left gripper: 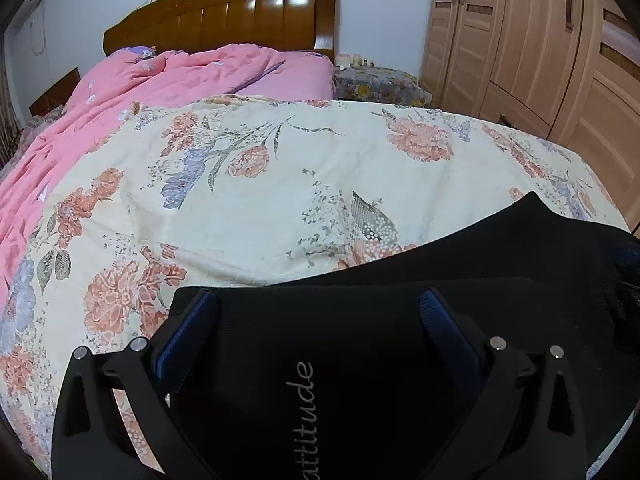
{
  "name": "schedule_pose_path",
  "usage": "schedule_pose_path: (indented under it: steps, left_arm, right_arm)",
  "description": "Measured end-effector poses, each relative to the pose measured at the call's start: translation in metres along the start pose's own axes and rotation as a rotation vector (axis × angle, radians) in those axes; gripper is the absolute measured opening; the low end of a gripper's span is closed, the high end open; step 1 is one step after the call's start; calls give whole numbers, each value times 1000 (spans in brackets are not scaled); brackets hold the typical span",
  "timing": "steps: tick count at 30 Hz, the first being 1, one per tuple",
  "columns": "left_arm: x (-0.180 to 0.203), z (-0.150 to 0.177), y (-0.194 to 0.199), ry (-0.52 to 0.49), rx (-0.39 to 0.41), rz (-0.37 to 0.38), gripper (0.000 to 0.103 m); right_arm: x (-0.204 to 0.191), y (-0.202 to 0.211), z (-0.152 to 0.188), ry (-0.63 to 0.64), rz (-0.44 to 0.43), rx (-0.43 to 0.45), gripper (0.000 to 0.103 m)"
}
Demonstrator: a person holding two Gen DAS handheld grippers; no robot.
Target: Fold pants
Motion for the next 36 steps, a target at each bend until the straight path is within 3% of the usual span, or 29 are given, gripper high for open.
schedule_pose_path:
  steps: [4, 6, 8, 11, 13, 15, 17, 19, 23, 26, 28, 32, 36]
  left_arm:
    - [0, 0, -1, -7, -4, -11, 101]
    - [0, 0, -1, -8, -5, -16, 101]
    - [0, 0, 0, -9, -4, -28, 101]
    - [7, -4, 22, -4, 51, -151, 101]
    - [45, -11, 55, -17, 137, -45, 101]
    - [81, -11, 73, -60, 181, 2, 101]
    - [141, 1, 74, -142, 163, 115, 101]
    - [188, 19, 67, -234, 122, 193, 101]
    - [239, 57, 39, -431, 39, 148, 101]
    - [235, 79, 13, -483, -29, 75, 102]
    - [232, 84, 13, -487, 5, 76, 102]
    - [237, 80, 15, -497, -43, 46, 101]
    - [271, 60, 42, -515, 20, 142, 101]
  right_arm:
    - [15, -13, 35, 65, 80, -89, 92]
    - [27, -9, 49, 0, 20, -79, 92]
    - [36, 0, 60, 0, 38, -79, 92]
    - [44, 20, 72, -9, 60, -71, 92]
    - [46, 36, 77, -26, 45, -35, 92]
    - [45, 50, 83, -55, 0, -2, 92]
    - [40, 56, 87, -54, -34, 19, 92]
    - [37, 52, 96, -30, -15, -3, 92]
    - [38, 55, 110, -13, -19, 17, 92]
    - [40, 60, 120, 23, -1, 34, 92]
    - [40, 63, 125, 14, 5, 31, 92]
    - [50, 88, 134, -106, -54, 57, 92]
    - [99, 108, 163, -501, -218, 94, 92]
Point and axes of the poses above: each gripper's, at about its wrist camera, not at the fingertips, and y roughly against the way its jaws point, x to its right, z to its underside, the point moved 7 cm from there along -y, roughly the way its jaws point, and after that the axes turned 7 degrees about z, right-handed, at the moved point
